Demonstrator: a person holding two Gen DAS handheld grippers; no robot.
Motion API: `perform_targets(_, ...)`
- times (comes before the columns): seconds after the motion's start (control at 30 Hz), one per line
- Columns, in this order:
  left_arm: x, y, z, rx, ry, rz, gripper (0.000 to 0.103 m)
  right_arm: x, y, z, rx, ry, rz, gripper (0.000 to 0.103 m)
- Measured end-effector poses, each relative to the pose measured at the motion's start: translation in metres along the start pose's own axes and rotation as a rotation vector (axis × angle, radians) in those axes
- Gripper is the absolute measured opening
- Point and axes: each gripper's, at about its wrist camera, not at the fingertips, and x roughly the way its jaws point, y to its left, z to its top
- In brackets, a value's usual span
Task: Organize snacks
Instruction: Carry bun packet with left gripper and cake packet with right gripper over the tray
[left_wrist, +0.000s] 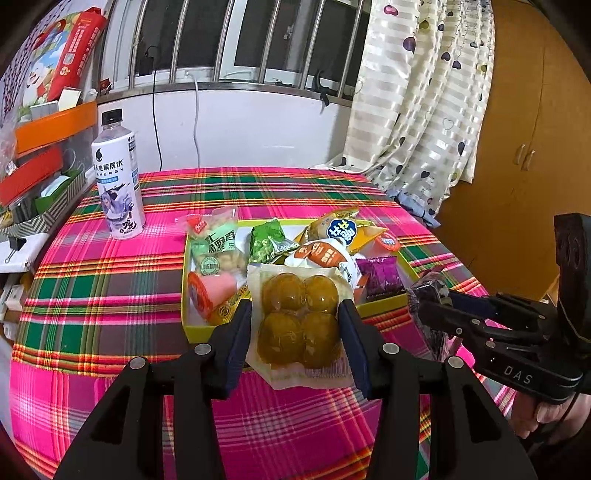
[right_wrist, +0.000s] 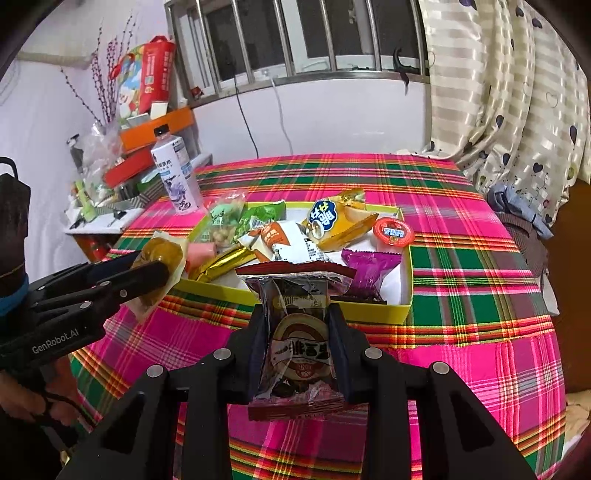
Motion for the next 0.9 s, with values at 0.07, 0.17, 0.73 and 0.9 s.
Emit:
perform_targets(0.07,0.001,-0.001,0.001,0.002,0.0,0.001,0.048,0.0,0.0,0.0,0.002,-0.001,0.001,0.031)
perform_targets(0.17,0.003,-0.001,0.002,0.002,0.002,0.004,0.048,0.0,-0.002,0.002,0.003,-0.004,-0.001,0.031)
perform_targets(0.73,0.013,0.002,0.01,-0.003,0.001,0.008,0.048,0.002,-0.006,0.007,0.003,-0.006,-0.006,0.031)
perform_targets(0.9,0.02,0.009,0.017,-0.008,-0.002,0.016,0.048,0.007,-0.013,0.018,0.007,-0.01,-0.017,0.031)
